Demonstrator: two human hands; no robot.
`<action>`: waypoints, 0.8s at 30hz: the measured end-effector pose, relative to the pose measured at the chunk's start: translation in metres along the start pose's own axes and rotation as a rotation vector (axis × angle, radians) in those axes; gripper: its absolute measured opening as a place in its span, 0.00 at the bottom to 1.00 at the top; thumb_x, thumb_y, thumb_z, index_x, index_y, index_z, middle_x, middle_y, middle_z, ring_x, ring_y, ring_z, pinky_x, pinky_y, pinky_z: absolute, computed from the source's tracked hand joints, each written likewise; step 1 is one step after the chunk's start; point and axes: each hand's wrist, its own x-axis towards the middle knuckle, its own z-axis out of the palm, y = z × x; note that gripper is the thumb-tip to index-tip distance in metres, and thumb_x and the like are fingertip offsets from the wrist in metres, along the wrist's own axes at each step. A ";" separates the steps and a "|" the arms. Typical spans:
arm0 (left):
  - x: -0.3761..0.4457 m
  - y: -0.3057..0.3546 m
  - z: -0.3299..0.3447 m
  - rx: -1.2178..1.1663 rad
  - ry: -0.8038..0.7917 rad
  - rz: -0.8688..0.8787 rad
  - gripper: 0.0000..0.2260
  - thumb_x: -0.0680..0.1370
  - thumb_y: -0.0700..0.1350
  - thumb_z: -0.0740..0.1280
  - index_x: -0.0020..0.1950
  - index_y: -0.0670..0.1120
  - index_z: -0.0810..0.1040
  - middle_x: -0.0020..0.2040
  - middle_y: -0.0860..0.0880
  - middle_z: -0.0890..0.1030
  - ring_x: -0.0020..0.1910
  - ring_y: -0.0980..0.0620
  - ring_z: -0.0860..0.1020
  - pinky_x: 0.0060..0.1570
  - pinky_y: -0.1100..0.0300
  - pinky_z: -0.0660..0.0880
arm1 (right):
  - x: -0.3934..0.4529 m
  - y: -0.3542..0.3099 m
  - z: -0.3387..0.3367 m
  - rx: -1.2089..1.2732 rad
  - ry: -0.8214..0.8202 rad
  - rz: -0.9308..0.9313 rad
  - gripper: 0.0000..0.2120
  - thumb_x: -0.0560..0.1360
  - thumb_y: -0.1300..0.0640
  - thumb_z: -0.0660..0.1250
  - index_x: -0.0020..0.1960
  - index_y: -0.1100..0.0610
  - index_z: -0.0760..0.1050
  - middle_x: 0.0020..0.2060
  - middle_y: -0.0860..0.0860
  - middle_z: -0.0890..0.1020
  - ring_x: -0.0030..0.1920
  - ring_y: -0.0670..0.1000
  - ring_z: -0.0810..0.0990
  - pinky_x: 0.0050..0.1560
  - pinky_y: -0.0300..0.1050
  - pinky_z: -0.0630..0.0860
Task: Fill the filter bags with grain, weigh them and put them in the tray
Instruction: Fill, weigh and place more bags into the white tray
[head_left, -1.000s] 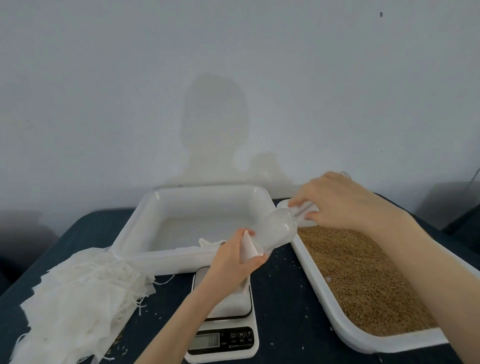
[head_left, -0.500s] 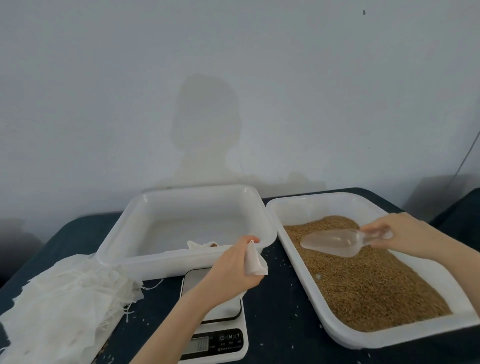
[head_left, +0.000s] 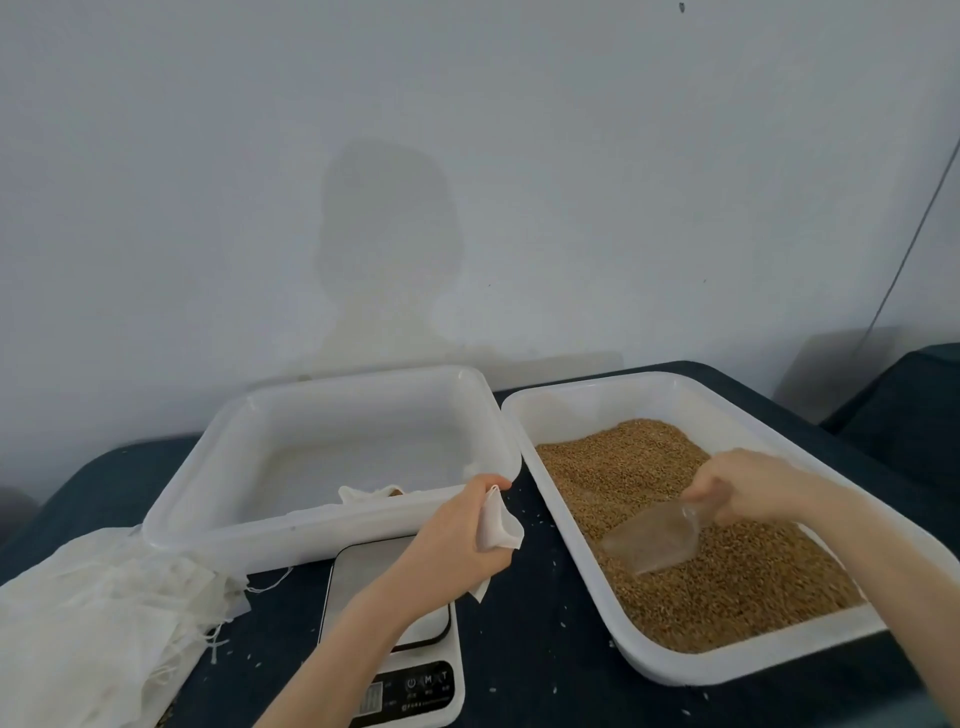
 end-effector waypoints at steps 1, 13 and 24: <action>0.000 0.000 0.000 0.006 0.002 0.001 0.24 0.72 0.46 0.67 0.59 0.67 0.60 0.48 0.62 0.71 0.48 0.62 0.73 0.41 0.70 0.68 | 0.001 0.003 0.003 0.081 -0.007 -0.005 0.20 0.71 0.57 0.74 0.34 0.31 0.79 0.38 0.33 0.82 0.43 0.36 0.81 0.50 0.39 0.80; 0.003 0.000 0.000 -0.013 -0.001 0.001 0.21 0.74 0.45 0.67 0.61 0.62 0.63 0.46 0.60 0.73 0.44 0.67 0.73 0.40 0.71 0.69 | -0.013 0.015 -0.014 0.530 0.044 -0.111 0.21 0.71 0.68 0.72 0.55 0.45 0.82 0.53 0.42 0.84 0.52 0.44 0.82 0.54 0.41 0.78; 0.000 0.006 -0.004 -0.050 0.004 0.006 0.18 0.74 0.48 0.66 0.53 0.68 0.62 0.44 0.59 0.74 0.41 0.65 0.73 0.39 0.72 0.69 | -0.024 -0.053 -0.039 0.556 -0.026 -0.398 0.20 0.72 0.62 0.72 0.56 0.40 0.81 0.55 0.38 0.82 0.54 0.40 0.80 0.52 0.36 0.74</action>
